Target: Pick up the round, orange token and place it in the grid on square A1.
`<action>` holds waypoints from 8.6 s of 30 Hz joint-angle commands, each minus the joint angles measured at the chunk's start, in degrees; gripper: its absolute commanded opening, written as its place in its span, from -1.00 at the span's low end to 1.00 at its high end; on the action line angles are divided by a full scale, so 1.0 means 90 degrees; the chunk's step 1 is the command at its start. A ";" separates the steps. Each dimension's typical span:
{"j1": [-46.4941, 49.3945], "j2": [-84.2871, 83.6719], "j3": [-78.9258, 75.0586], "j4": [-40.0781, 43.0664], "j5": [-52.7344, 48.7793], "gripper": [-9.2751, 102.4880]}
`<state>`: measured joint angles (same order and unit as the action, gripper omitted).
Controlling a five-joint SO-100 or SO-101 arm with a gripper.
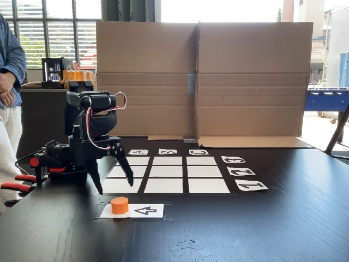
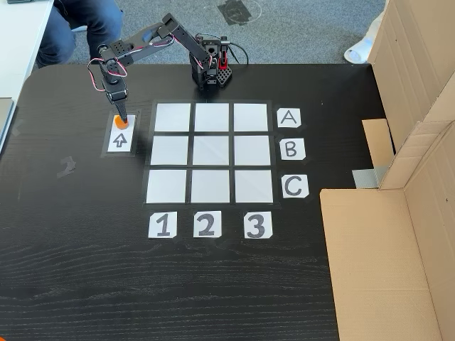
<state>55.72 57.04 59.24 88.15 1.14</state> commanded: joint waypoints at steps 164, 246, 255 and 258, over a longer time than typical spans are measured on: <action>-0.1992 0.5000 0.7764 -0.2607 0.0049 -0.65; 0.0283 1.0459 0.7695 -0.3184 0.0195 -0.21; 0.1924 1.2119 0.7783 -0.2568 0.0264 -0.21; 0.2451 1.2471 0.7852 -0.2207 0.0264 -0.21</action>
<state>73.92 167.43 130.69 66.53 3.25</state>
